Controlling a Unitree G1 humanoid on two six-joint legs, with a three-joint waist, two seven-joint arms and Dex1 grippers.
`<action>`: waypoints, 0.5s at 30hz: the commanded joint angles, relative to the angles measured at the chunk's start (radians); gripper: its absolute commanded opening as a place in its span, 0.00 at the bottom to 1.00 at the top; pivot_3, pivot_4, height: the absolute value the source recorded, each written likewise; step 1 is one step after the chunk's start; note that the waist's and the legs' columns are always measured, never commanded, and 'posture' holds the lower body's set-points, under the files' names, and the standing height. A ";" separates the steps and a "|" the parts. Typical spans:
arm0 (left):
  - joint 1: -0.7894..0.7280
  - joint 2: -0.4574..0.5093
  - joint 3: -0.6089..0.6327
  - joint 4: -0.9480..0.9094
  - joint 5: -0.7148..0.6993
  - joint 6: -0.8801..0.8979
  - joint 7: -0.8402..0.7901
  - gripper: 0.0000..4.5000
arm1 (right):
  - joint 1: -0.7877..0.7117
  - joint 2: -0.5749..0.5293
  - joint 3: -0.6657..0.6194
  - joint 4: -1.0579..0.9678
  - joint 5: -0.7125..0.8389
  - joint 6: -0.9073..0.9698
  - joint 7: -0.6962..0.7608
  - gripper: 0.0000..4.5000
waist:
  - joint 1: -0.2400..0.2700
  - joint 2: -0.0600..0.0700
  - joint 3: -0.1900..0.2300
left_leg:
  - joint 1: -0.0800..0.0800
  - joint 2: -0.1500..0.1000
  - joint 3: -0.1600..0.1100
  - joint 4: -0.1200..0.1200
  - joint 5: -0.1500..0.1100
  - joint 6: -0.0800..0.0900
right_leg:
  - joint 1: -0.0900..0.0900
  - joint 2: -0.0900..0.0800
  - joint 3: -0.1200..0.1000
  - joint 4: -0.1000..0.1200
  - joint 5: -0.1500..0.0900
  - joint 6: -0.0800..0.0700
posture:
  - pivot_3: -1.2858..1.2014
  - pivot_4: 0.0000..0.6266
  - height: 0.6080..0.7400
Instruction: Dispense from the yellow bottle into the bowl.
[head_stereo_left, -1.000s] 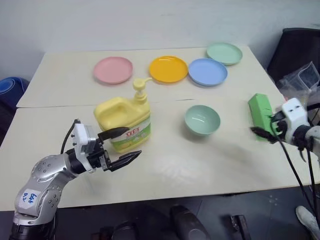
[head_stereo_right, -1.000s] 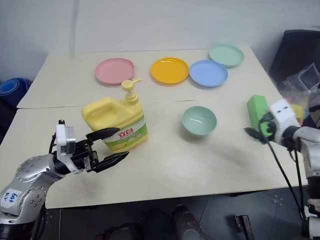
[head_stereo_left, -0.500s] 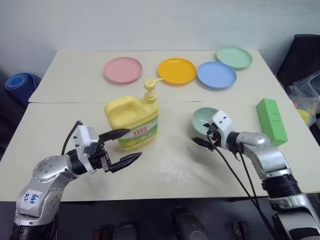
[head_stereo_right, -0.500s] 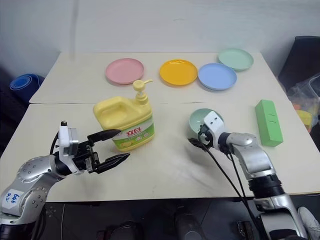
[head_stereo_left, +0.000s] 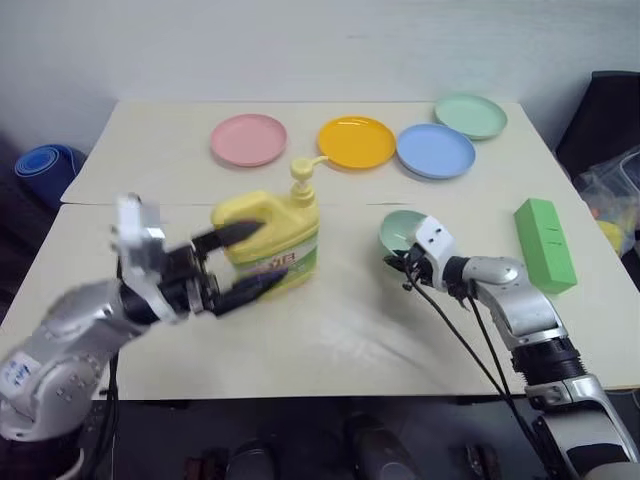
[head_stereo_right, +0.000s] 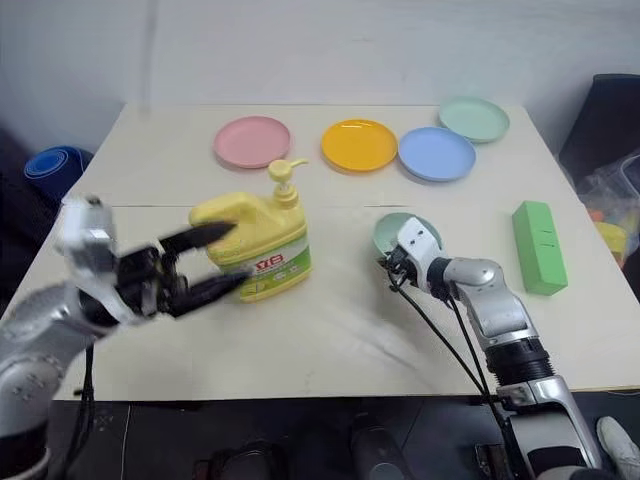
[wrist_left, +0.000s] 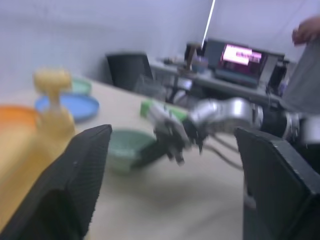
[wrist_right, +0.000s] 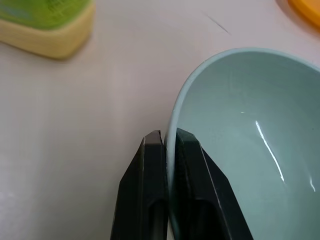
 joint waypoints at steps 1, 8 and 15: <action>-0.182 0.016 -0.009 0.083 -0.009 0.026 0.102 0.61 | -0.069 -0.055 -0.015 -0.151 0.050 0.050 0.088 0.00 | 0.000 0.000 0.000 | 0.000 -0.001 0.000 0.000 0.000 0.000 | 0.000 0.000 0.000 0.001 0.000 0.000 | 0.52 0.24 1.00; -0.414 0.007 -0.202 0.295 0.280 -0.006 0.075 0.13 | -0.286 -0.105 0.036 -0.246 0.036 0.179 0.157 0.00 | -0.014 0.000 0.000 | 0.000 0.000 -0.002 0.001 0.000 0.000 | -0.001 0.000 -0.004 0.001 0.000 0.000 | 0.52 0.24 1.00; -0.486 -0.045 -0.298 0.384 0.382 0.023 -0.007 0.01 | -0.462 -0.066 0.107 -0.162 0.011 0.197 0.191 0.00 | -0.030 0.000 0.000 | -0.003 0.000 -0.002 0.001 0.000 0.000 | -0.007 0.000 -0.004 0.005 0.000 0.000 | 0.52 0.24 1.00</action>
